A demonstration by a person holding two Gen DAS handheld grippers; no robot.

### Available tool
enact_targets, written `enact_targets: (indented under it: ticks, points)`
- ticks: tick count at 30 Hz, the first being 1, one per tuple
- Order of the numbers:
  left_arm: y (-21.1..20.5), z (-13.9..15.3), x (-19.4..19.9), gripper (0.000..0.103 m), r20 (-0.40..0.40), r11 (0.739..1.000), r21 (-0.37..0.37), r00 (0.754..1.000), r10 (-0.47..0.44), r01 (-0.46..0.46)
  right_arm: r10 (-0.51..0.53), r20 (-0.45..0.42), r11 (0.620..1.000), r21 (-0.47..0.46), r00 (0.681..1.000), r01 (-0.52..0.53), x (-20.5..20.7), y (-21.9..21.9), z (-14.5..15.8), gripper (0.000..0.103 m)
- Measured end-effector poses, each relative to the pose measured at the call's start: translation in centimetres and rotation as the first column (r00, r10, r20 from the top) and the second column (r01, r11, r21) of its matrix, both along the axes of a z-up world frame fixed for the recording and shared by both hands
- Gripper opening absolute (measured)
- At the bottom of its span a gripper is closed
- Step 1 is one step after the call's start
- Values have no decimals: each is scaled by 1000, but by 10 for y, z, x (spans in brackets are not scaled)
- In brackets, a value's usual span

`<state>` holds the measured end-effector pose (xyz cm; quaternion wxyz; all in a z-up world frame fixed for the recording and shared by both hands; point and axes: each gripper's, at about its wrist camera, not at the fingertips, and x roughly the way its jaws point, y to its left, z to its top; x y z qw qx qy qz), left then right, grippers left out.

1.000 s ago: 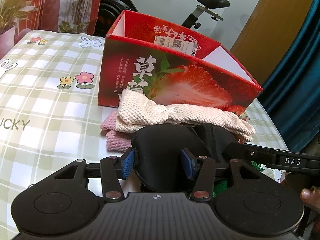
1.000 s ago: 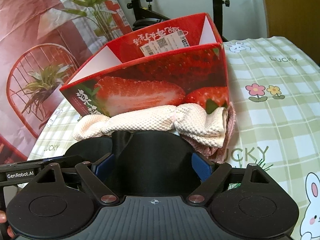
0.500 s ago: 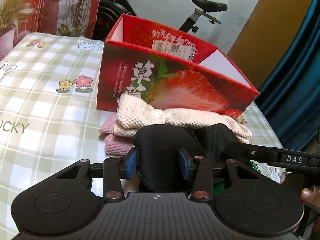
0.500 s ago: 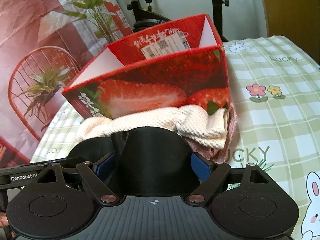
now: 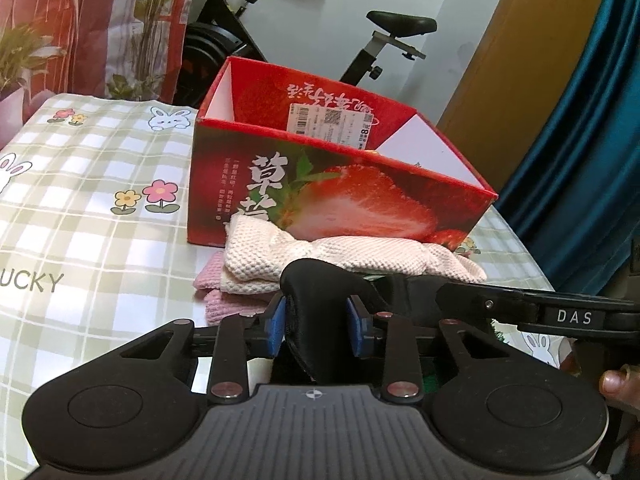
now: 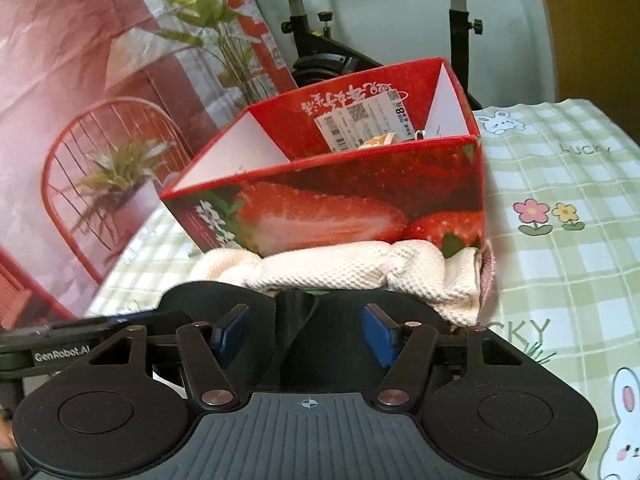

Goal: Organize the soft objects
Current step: 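Pull the black cloth out from under the towels with the left gripper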

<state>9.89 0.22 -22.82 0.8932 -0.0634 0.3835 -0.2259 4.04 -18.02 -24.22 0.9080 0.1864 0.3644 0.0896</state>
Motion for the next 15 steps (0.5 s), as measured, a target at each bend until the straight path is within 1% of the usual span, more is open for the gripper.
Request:
enact_targets:
  ticks: [7,15]
  points:
    - [4,-6,4,34,-24,1000,8,999,20,-20,-43,-25,998,-36,999,42,-2,-8,-8,61]
    - [6,-6,5,35,-28,1000,7,999,25,-25,-47,-48,998,-42,998,45,-2,-11,-14,64]
